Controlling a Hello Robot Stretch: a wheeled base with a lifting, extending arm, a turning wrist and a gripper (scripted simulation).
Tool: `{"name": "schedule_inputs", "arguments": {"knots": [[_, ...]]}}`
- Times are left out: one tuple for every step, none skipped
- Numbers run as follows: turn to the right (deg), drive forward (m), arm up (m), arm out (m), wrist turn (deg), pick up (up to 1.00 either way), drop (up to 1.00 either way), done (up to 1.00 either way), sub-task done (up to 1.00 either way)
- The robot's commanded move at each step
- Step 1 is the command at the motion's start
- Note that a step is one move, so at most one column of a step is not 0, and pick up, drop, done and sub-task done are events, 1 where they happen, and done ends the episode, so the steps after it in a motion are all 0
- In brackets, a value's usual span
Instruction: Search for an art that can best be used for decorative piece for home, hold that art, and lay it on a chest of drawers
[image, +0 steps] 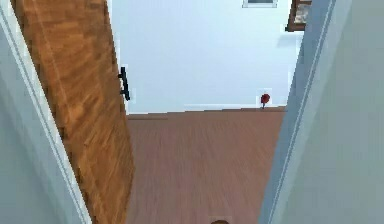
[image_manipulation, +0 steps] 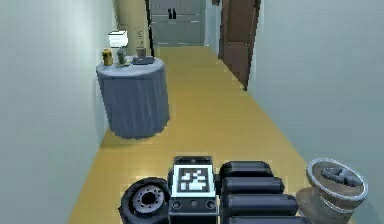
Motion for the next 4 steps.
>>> {"name": "schedule_inputs", "arguments": {"knots": [[0.0, 1.0, 0.0, 0.0, 0.0, 0.0, 0.0, 0.0, 0.0], [24.0, 0.0, 0.0, 0.0, 0.0, 0.0, 0.0, 0.0, 0.0], [0.0, 0.05, 0.0, 0.0, 0.0, 0.0, 0.0, 0.0, 0.0], [24.0, 0.0, 0.0, 0.0, 0.0, 0.0, 0.0, 0.0, 0.0]]}}
